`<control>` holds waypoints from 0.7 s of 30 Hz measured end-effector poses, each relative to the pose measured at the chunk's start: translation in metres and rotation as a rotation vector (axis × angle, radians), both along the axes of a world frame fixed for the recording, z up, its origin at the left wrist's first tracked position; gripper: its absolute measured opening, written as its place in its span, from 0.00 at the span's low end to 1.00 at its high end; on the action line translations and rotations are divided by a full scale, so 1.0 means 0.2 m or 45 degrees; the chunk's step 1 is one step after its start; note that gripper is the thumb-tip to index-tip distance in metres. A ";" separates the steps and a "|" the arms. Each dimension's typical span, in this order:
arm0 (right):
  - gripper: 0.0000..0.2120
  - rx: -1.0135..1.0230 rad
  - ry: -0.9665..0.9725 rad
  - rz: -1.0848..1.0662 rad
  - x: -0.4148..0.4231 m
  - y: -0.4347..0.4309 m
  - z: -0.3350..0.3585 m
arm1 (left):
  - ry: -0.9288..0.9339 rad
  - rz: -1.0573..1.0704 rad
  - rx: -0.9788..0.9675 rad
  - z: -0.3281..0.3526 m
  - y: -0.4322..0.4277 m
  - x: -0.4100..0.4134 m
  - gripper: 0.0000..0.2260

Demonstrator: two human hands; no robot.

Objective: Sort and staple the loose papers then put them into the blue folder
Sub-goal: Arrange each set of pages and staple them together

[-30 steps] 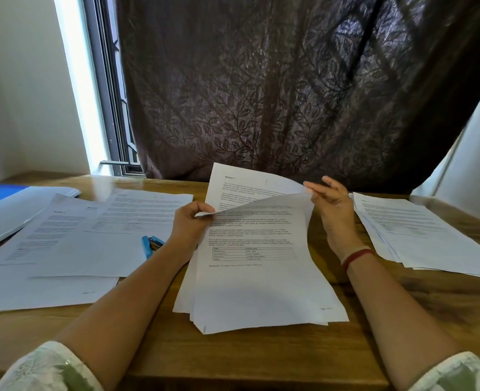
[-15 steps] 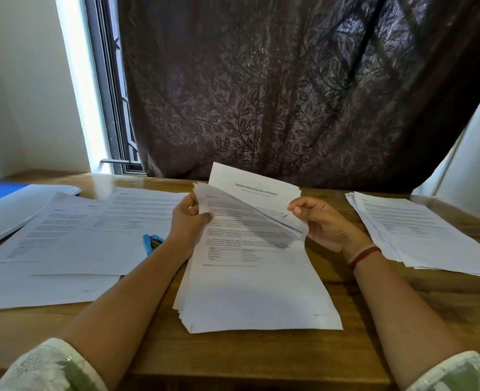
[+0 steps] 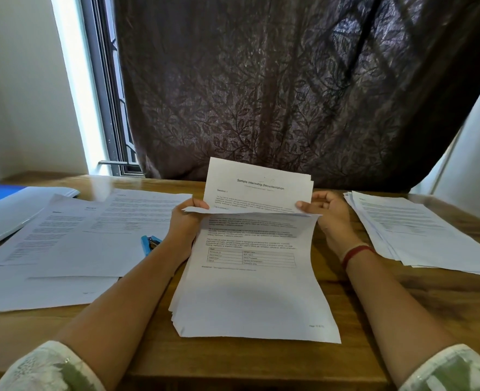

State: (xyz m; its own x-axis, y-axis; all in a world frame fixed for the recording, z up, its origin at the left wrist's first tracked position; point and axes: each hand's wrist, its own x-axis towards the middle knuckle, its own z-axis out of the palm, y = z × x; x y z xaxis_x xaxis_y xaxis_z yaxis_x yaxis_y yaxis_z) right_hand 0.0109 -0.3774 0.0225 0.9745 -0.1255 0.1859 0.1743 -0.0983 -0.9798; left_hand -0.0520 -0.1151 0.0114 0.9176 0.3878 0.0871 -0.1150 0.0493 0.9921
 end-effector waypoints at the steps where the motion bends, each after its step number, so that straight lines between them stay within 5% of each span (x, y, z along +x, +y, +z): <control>1: 0.14 -0.017 -0.019 -0.043 0.00 0.01 0.01 | 0.013 0.019 -0.010 0.01 0.00 0.00 0.08; 11: 0.03 0.021 -0.278 -0.027 -0.05 0.03 0.03 | -0.029 0.011 0.050 -0.01 0.00 0.00 0.06; 14: 0.09 -0.010 -0.284 0.110 -0.04 0.00 0.07 | -0.016 0.032 0.090 -0.01 0.00 0.01 0.04; 16: 0.02 -0.040 -0.275 0.259 -0.08 -0.01 0.10 | -0.005 0.034 0.099 -0.02 0.01 0.01 0.02; 21: 0.08 -0.097 -0.186 0.767 -0.17 -0.04 0.15 | -0.002 0.000 0.024 -0.04 0.01 0.01 0.17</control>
